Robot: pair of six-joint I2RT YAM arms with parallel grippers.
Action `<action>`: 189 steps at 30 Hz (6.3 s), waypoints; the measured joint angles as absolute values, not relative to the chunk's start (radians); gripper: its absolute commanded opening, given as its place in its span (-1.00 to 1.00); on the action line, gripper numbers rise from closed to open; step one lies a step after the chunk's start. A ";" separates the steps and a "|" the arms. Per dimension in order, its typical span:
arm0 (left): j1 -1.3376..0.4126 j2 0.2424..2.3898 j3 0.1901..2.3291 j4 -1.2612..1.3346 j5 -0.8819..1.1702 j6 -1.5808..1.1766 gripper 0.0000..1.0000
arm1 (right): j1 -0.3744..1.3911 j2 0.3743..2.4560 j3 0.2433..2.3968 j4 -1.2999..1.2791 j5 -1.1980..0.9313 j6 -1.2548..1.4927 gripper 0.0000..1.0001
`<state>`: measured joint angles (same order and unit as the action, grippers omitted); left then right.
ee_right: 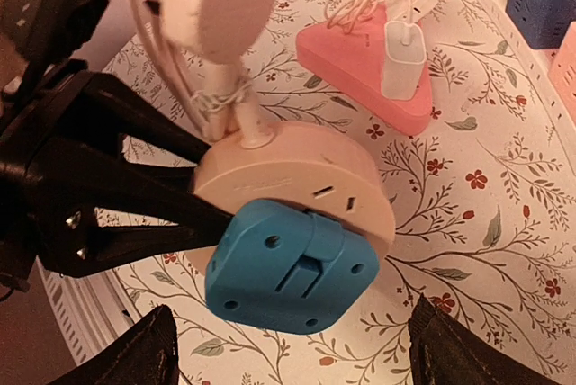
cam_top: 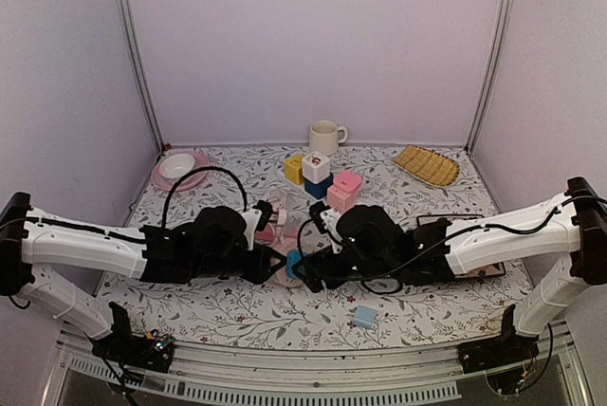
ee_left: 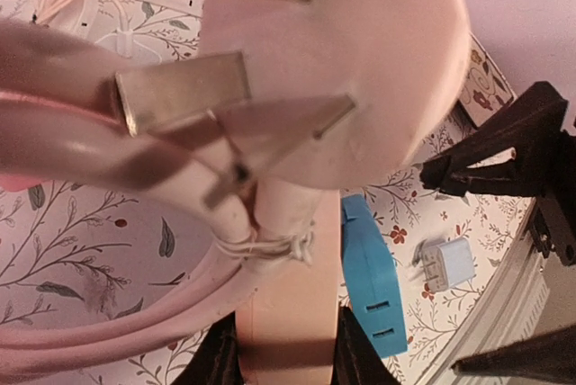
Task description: Pull the plug off the socket
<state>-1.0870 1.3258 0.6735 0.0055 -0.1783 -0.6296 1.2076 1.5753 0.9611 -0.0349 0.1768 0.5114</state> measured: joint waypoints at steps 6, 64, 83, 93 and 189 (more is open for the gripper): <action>-1.070 1.348 0.694 -0.073 -0.130 -0.659 -1.00 | 1.280 1.575 0.962 -0.039 0.265 0.372 0.82; -1.006 1.316 0.758 -0.260 0.125 -0.723 -1.00 | 1.378 1.737 1.005 0.055 0.620 0.157 0.05; -0.988 1.309 0.699 -0.116 0.136 -0.737 0.03 | 1.340 1.745 1.039 -0.009 0.501 0.133 -0.95; -0.987 1.321 0.667 -0.030 0.130 -0.788 0.21 | 1.272 1.784 1.179 -0.134 0.444 0.272 -0.95; -0.484 0.946 0.215 -0.040 -0.081 -0.999 0.94 | 0.812 1.467 0.773 0.051 -0.049 0.555 0.90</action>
<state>-0.4839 0.9459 0.2146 -0.0402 -0.0807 -0.9993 0.8116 1.4670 0.7731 0.0509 -0.0490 0.5549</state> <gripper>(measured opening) 0.967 0.950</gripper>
